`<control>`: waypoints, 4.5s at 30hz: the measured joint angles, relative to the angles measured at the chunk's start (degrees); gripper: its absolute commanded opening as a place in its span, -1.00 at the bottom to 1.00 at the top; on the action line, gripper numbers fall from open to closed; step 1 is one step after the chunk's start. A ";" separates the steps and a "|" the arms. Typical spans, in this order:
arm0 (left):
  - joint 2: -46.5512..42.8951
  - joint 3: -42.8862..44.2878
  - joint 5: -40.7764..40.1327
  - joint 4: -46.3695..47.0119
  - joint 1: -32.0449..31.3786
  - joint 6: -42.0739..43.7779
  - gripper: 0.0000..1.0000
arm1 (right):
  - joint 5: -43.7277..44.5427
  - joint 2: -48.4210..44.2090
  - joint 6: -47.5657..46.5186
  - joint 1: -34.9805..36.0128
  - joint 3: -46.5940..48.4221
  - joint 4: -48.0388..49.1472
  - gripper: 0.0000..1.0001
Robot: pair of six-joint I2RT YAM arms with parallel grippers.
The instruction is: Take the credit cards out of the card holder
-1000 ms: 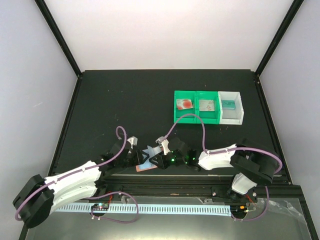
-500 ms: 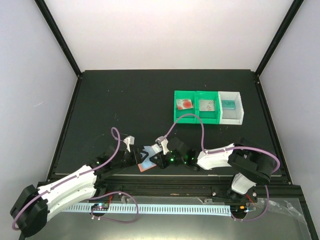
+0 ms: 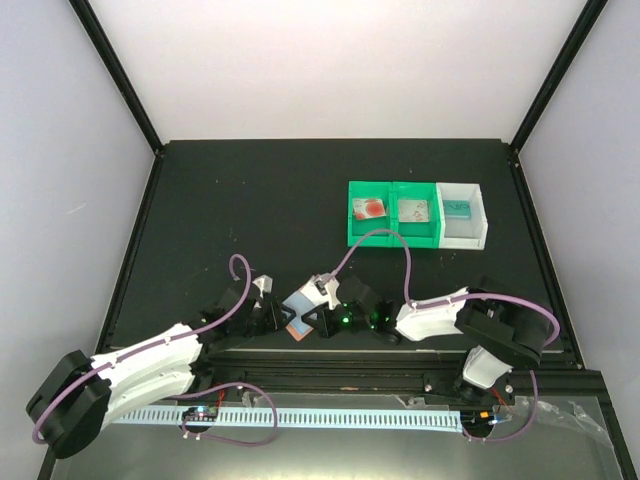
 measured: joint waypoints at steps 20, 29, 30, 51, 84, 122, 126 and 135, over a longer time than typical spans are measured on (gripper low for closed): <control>-5.60 -0.96 0.63 -1.36 5.22 0.42 -0.13 | 11.13 -1.44 -14.84 -0.90 10.19 -20.55 -0.09; -6.99 -1.75 4.96 -1.22 10.25 1.11 0.00 | 10.43 6.19 -15.45 -0.90 13.94 -25.29 -0.53; -6.93 -1.75 5.55 -1.14 10.29 1.25 0.01 | 10.47 6.97 -14.82 -0.90 14.25 -25.49 -0.64; 0.98 -2.73 10.71 6.91 10.49 2.47 0.14 | -0.02 7.17 1.73 -1.44 7.48 -11.21 -0.97; -3.65 -6.36 10.75 10.03 10.51 -5.22 0.54 | -5.92 10.32 17.25 -4.72 -1.18 9.38 -0.97; 5.57 -4.94 13.60 23.21 7.10 -10.58 0.53 | -5.53 10.14 18.12 -4.81 -3.61 14.51 -0.42; 5.70 -4.22 13.94 23.52 6.86 -10.69 0.53 | -4.31 5.86 16.31 -4.81 -4.87 12.81 -0.31; 10.64 -1.36 14.23 24.98 5.38 -10.71 0.53 | -0.15 -2.14 11.91 -4.81 -5.42 6.49 -0.15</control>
